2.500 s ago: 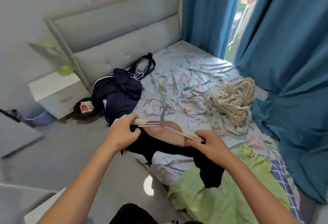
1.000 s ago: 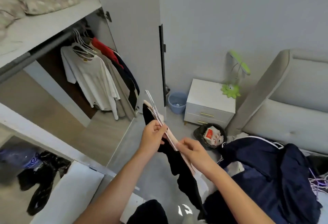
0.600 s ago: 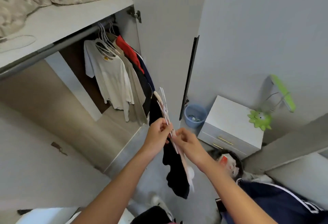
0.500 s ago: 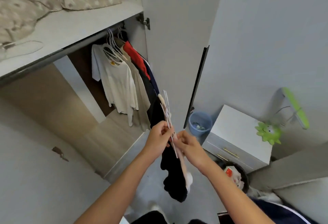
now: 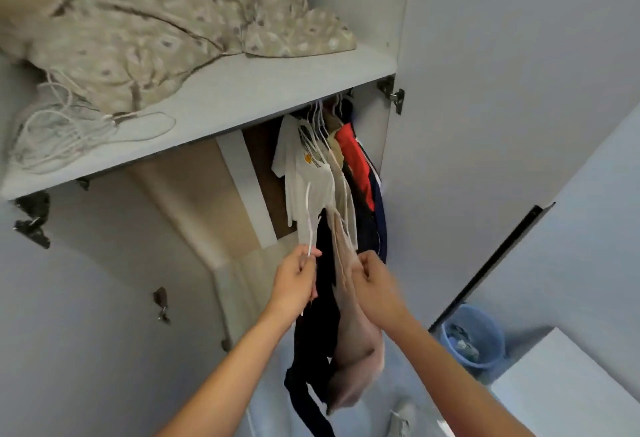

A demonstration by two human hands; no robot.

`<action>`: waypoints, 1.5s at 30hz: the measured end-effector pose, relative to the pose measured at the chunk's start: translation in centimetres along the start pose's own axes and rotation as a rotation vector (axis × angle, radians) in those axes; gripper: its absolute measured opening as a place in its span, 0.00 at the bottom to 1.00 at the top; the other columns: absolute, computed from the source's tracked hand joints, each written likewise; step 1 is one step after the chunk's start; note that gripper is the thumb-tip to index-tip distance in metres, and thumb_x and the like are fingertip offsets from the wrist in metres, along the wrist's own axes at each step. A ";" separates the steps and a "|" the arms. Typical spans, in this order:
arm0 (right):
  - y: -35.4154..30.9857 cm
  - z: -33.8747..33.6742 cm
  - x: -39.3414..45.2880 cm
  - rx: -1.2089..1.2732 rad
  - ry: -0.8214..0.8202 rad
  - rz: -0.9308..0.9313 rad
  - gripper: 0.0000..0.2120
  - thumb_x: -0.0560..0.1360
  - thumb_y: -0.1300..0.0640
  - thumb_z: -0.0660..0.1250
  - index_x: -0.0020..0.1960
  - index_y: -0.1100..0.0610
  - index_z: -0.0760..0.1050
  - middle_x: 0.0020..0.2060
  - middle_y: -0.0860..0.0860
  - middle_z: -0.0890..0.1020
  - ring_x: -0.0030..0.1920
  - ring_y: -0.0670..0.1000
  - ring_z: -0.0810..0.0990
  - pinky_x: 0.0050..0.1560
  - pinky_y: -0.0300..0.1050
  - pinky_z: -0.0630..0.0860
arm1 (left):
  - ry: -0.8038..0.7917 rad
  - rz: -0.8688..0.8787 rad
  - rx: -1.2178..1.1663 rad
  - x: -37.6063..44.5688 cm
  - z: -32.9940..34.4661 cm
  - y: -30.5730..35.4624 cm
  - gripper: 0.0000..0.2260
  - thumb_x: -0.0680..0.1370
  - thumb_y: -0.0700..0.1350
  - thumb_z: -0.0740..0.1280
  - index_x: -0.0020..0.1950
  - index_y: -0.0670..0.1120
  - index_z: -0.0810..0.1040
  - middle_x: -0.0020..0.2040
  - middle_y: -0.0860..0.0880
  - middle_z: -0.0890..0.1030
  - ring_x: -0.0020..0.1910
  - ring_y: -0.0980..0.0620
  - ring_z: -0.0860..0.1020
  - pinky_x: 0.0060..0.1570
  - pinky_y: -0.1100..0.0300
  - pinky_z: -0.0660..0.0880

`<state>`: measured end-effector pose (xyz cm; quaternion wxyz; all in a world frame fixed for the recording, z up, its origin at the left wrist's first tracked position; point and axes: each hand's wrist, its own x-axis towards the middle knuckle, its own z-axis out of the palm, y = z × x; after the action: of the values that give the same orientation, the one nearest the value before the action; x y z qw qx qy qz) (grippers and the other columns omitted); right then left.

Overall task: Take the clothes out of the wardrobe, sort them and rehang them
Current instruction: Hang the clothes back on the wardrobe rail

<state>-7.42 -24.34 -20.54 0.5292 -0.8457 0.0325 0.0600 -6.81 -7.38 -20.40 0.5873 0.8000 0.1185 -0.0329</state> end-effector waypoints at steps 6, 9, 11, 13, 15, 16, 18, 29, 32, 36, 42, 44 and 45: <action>0.8 -1.5 7.8 -0.062 -0.167 -0.118 0.06 0.84 0.57 0.60 0.47 0.54 0.69 0.39 0.49 0.76 0.39 0.47 0.75 0.45 0.52 0.73 | 0.244 -0.080 -0.018 4.2 0.8 0.7 0.11 0.87 0.39 0.57 0.57 0.48 0.78 0.25 0.50 0.67 0.21 0.54 0.65 0.25 0.59 0.64; 0.2 -1.4 11.0 -0.079 -0.226 -0.176 0.07 0.84 0.57 0.61 0.47 0.55 0.71 0.40 0.53 0.78 0.40 0.50 0.76 0.47 0.56 0.76 | 0.349 -0.066 -0.010 6.7 0.3 0.7 0.11 0.86 0.40 0.58 0.55 0.52 0.79 0.29 0.48 0.68 0.25 0.52 0.64 0.30 0.58 0.62; -0.2 -0.6 13.4 -0.074 -0.249 -0.204 0.06 0.83 0.58 0.61 0.48 0.56 0.72 0.40 0.56 0.79 0.41 0.53 0.78 0.48 0.57 0.77 | 0.400 -0.057 -0.001 8.8 -0.4 0.7 0.10 0.85 0.41 0.58 0.55 0.52 0.78 0.32 0.47 0.70 0.27 0.52 0.65 0.31 0.57 0.64; -0.7 0.5 15.8 -0.077 -0.259 -0.227 0.05 0.82 0.57 0.62 0.48 0.55 0.72 0.40 0.56 0.79 0.42 0.55 0.79 0.48 0.57 0.77 | 0.439 -0.049 -0.008 11.0 -1.1 0.9 0.10 0.85 0.41 0.58 0.54 0.53 0.77 0.32 0.49 0.72 0.27 0.52 0.66 0.30 0.56 0.65; -1.2 1.8 18.2 -0.082 -0.259 -0.254 0.04 0.82 0.58 0.62 0.48 0.55 0.72 0.41 0.55 0.80 0.43 0.55 0.80 0.48 0.56 0.77 | 0.465 -0.039 -0.019 13.5 -1.7 0.9 0.11 0.84 0.40 0.58 0.53 0.53 0.76 0.32 0.48 0.72 0.27 0.51 0.67 0.29 0.57 0.65; -1.5 2.4 19.4 -0.088 -0.254 -0.265 0.03 0.82 0.58 0.63 0.49 0.55 0.73 0.41 0.54 0.80 0.44 0.55 0.80 0.48 0.55 0.77 | 0.473 -0.036 -0.026 14.9 -1.9 0.9 0.10 0.84 0.40 0.58 0.52 0.53 0.76 0.31 0.48 0.72 0.26 0.50 0.68 0.29 0.57 0.65; -2.0 3.8 21.8 -0.111 -0.243 -0.292 0.02 0.81 0.58 0.63 0.49 0.54 0.73 0.43 0.52 0.81 0.45 0.53 0.80 0.48 0.52 0.76 | 0.483 -0.020 -0.043 17.9 -2.5 0.6 0.08 0.84 0.41 0.58 0.52 0.51 0.75 0.31 0.49 0.73 0.26 0.51 0.69 0.30 0.57 0.65; -4.7 10.9 33.5 -0.139 -0.066 -0.393 0.03 0.81 0.55 0.63 0.52 0.55 0.74 0.42 0.49 0.79 0.46 0.52 0.79 0.47 0.49 0.74 | 0.542 0.116 0.068 32.6 -7.6 -1.5 0.08 0.78 0.52 0.57 0.51 0.55 0.74 0.51 0.36 0.84 0.50 0.32 0.83 0.45 0.44 0.80; -5.5 11.9 35.4 -0.182 0.006 -0.408 0.03 0.81 0.54 0.63 0.51 0.53 0.71 0.42 0.50 0.78 0.48 0.56 0.78 0.48 0.50 0.74 | 0.502 0.108 0.104 34.7 -8.4 -1.6 0.11 0.76 0.52 0.56 0.54 0.53 0.74 0.54 0.37 0.83 0.52 0.32 0.82 0.52 0.38 0.82; -5.5 12.9 37.2 -0.368 0.045 -0.484 0.06 0.83 0.55 0.61 0.55 0.58 0.71 0.47 0.59 0.82 0.50 0.64 0.80 0.49 0.55 0.75 | 0.462 0.087 0.239 36.3 -8.7 -1.5 0.07 0.86 0.46 0.57 0.59 0.44 0.71 0.56 0.39 0.81 0.55 0.35 0.81 0.56 0.43 0.79; -3.3 12.9 38.1 -0.611 0.130 -0.673 0.08 0.83 0.55 0.59 0.61 0.56 0.69 0.41 0.57 0.83 0.43 0.64 0.83 0.48 0.57 0.73 | 0.355 0.150 0.455 37.0 -7.6 -3.6 0.09 0.86 0.43 0.59 0.65 0.43 0.70 0.53 0.39 0.81 0.54 0.34 0.80 0.47 0.48 0.76; -2.9 12.2 38.3 -0.701 0.151 -0.743 0.08 0.82 0.57 0.59 0.61 0.56 0.70 0.38 0.54 0.83 0.40 0.62 0.82 0.54 0.57 0.70 | 0.300 0.189 0.585 36.5 -7.1 -3.8 0.16 0.83 0.43 0.63 0.71 0.45 0.67 0.50 0.42 0.81 0.51 0.35 0.82 0.42 0.50 0.74; -2.8 11.8 38.6 -0.756 0.150 -0.771 0.10 0.80 0.57 0.60 0.60 0.54 0.71 0.38 0.52 0.82 0.41 0.60 0.82 0.56 0.57 0.69 | 0.262 0.200 0.648 36.3 -7.0 -3.8 0.23 0.81 0.43 0.64 0.74 0.46 0.64 0.51 0.42 0.82 0.50 0.35 0.82 0.42 0.51 0.73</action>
<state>30.32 -12.21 -28.40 0.1680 -0.9297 -0.2660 -0.1914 26.90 5.78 -28.79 0.2833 0.9496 0.0974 0.0917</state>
